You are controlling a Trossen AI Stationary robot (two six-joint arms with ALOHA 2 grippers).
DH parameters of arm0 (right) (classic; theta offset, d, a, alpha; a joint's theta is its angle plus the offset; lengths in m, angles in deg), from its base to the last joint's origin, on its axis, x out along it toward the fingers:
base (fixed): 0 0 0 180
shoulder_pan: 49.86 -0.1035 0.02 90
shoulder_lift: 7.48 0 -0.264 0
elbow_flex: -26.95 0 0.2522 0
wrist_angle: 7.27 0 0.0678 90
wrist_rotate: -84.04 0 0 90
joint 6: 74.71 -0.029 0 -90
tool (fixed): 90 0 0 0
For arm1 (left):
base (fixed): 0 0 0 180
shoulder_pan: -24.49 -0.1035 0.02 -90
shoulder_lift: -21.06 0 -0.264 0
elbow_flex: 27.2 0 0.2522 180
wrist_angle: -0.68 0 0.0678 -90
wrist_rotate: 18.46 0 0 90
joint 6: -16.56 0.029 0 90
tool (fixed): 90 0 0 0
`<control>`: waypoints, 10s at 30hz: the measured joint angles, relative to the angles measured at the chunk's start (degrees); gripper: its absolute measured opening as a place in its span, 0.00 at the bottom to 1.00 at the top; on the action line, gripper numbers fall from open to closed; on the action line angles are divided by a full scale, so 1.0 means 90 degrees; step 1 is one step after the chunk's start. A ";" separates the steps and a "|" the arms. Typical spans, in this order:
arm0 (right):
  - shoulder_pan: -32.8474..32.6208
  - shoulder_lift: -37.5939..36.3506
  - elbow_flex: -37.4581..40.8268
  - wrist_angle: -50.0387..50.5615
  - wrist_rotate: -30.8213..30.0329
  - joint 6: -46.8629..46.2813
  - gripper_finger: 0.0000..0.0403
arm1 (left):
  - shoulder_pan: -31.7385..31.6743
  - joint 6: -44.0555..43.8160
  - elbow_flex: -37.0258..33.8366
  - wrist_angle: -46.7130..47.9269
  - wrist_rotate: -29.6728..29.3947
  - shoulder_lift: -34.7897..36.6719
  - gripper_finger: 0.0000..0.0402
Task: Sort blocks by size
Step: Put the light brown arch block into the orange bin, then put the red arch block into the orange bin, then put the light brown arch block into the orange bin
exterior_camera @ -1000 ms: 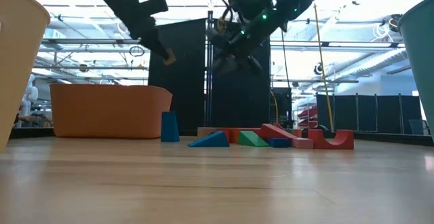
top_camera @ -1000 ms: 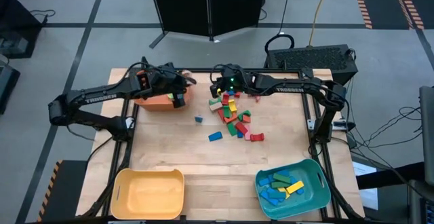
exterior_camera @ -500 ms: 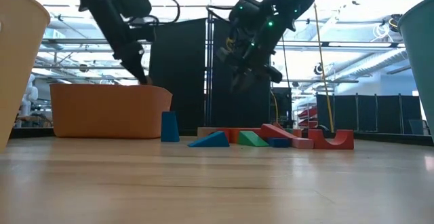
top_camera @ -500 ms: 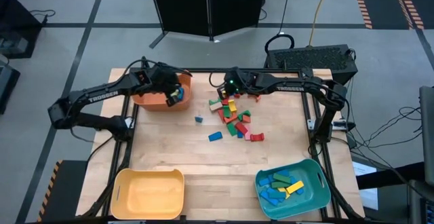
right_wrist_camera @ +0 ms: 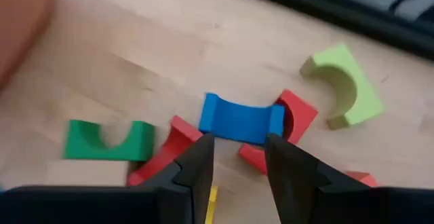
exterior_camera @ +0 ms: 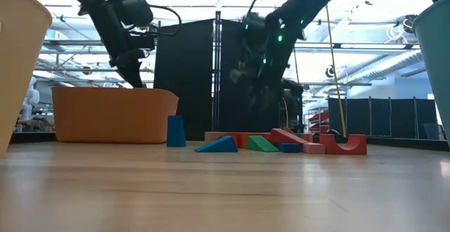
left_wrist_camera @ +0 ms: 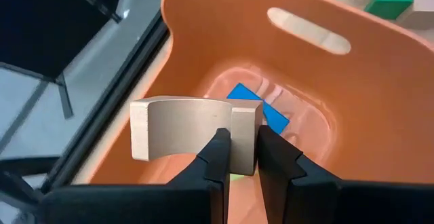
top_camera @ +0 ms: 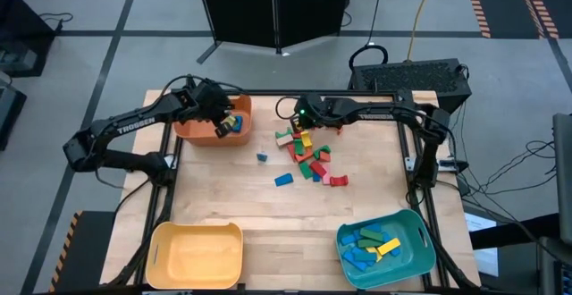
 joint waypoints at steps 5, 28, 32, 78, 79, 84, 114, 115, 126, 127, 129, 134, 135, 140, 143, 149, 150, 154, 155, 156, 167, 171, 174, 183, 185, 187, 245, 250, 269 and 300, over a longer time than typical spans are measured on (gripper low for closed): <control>0.0044 0.0470 0.0002 0.0074 0.0030 -0.0354 0.29 | -0.0007 -0.0044 0.0000 0.0021 0.0003 0.0000 0.10; 0.0037 0.0652 0.0000 0.0437 -0.0577 -0.1211 0.35 | -0.0002 -0.0207 0.0000 -0.0077 -0.0020 0.0000 0.39; 0.0037 0.0750 -0.0017 0.0330 -0.0622 -0.1312 0.35 | -0.0002 -0.0205 0.0000 -0.0077 -0.0034 0.0000 0.39; -0.0077 0.0847 0.0002 0.0436 -0.1330 -0.1743 0.35 | -0.0002 -0.0189 0.0000 -0.0118 -0.0041 0.0000 0.39; -0.0076 0.0858 0.0007 0.0496 -0.1327 -0.1755 0.35 | -0.0002 -0.0190 0.0000 -0.0118 -0.0041 0.0000 0.39; -0.0088 0.0877 0.0002 0.0467 -0.1172 -0.1661 0.35 | -0.0002 -0.0190 0.0000 -0.0122 -0.0040 0.0000 0.39; -0.0085 0.1083 0.0000 0.0135 -0.0528 -0.1042 0.24 | 0.0005 -0.0191 0.0000 -0.0240 -0.0039 0.0000 0.39; -0.0085 0.1083 0.0000 0.0128 -0.0549 -0.1068 0.21 | 0.0005 -0.0192 0.0000 -0.0240 -0.0039 0.0000 0.39; -0.0165 0.1080 0.0000 0.0125 -0.1071 -0.1133 0.03 | 0.0005 -0.0032 0.0000 -0.0420 -0.0039 0.0000 0.39; -0.0187 0.1080 0.0000 0.0120 -0.1166 -0.1132 0.04 | 0.0005 -0.0031 0.0004 -0.0482 -0.0040 0.0000 0.39; -0.0229 0.1080 0.0000 0.0103 -0.1307 -0.1131 0.05 | 0.0005 -0.0012 0.0005 -0.0638 -0.0039 0.0000 0.39; -0.0371 0.1080 0.0000 -0.0215 -0.1730 -0.0886 0.05 | 0.0053 0.0002 0.0008 -0.1013 0.0040 0.0000 0.39; -0.0411 0.1080 0.0000 -0.0311 -0.1862 -0.0809 0.05 | 0.0066 0.0012 0.0010 -0.1074 0.0146 0.0000 0.39; -0.0722 0.1021 0.0005 -0.0976 -0.3239 0.0412 0.05 | 0.0144 0.0046 0.0010 -0.1306 0.0866 0.0001 0.39; -0.0977 0.1013 0.0005 -0.1443 -0.4256 0.1195 0.06 | 0.0142 0.0135 0.0011 -0.1421 0.1186 0.0002 0.39; -0.1454 0.0979 0.0005 -0.3138 -0.5062 0.3346 0.06 | 0.0144 0.0135 0.0012 -0.1576 0.1476 0.0002 0.39; -0.1524 0.0979 0.0005 -0.3451 -0.5053 0.3697 0.06 | 0.0144 0.0138 0.0011 -0.1604 0.1482 0.0002 0.39; -0.1766 0.0980 0.0005 -0.4522 -0.5011 0.4934 0.06 | 0.0159 0.0249 0.0012 -0.1771 0.1571 0.0002 0.39; -0.1819 0.0980 0.0005 -0.4709 -0.5006 0.5171 0.06 | 0.0183 0.0334 0.0012 -0.1789 0.1687 0.0002 0.39; -0.1864 0.0980 0.0005 -0.4865 -0.4986 0.5362 0.06 | 0.0205 0.0424 0.0012 -0.1791 0.1826 0.0002 0.39; -0.2142 0.0981 0.0002 -0.5763 -0.3959 0.6957 0.05 | 0.0506 0.0320 0.0012 -0.2378 0.3445 -0.0070 0.52; -0.2191 0.0981 0.0002 -0.6207 -0.3955 0.7612 0.05 | 0.0515 0.0051 0.0012 -0.2401 0.3441 -0.0216 0.66; -0.2203 0.0981 0.0002 -0.6313 -0.3948 0.7878 0.05 | 0.0515 -0.0037 0.0012 -0.2400 0.3441 -0.0347 0.77; -0.2199 0.0981 0.0002 -0.6496 -0.3755 0.8139 0.05 | 0.0515 -0.0357 0.0012 -0.2648 0.3443 -0.0719 0.89; -0.2217 0.0981 0.0002 -0.6597 -0.3693 0.8229 0.05 | 0.0513 -0.0362 0.0011 -0.2650 0.3443 -0.0824 0.89; -0.2221 0.0981 0.0002 -0.6667 -0.3655 0.8324 0.05 | 0.0513 -0.0361 0.0010 -0.2690 0.3445 -0.0892 0.88; -0.2233 0.0983 0.0000 -0.6559 -0.5000 0.8343 0.38 | 0.0188 -0.0309 0.0010 -0.2295 0.3261 -0.0335 0.39; -0.2246 0.0866 0.0005 -0.5798 -0.5184 0.7901 0.39 | -0.0026 -0.0309 0.0010 -0.2134 0.3234 -0.0038 0.39; -0.1555 -0.1230 0.0002 -0.1687 -0.2832 0.4685 0.39 | -0.0371 -0.0314 0.0010 -0.1175 0.2098 0.0563 0.39; 0.1666 0.3141 -0.6155 0.6104 0.1176 0.3574 0.39 | -0.0318 -0.0309 0.0010 -0.1210 0.2125 0.0561 0.39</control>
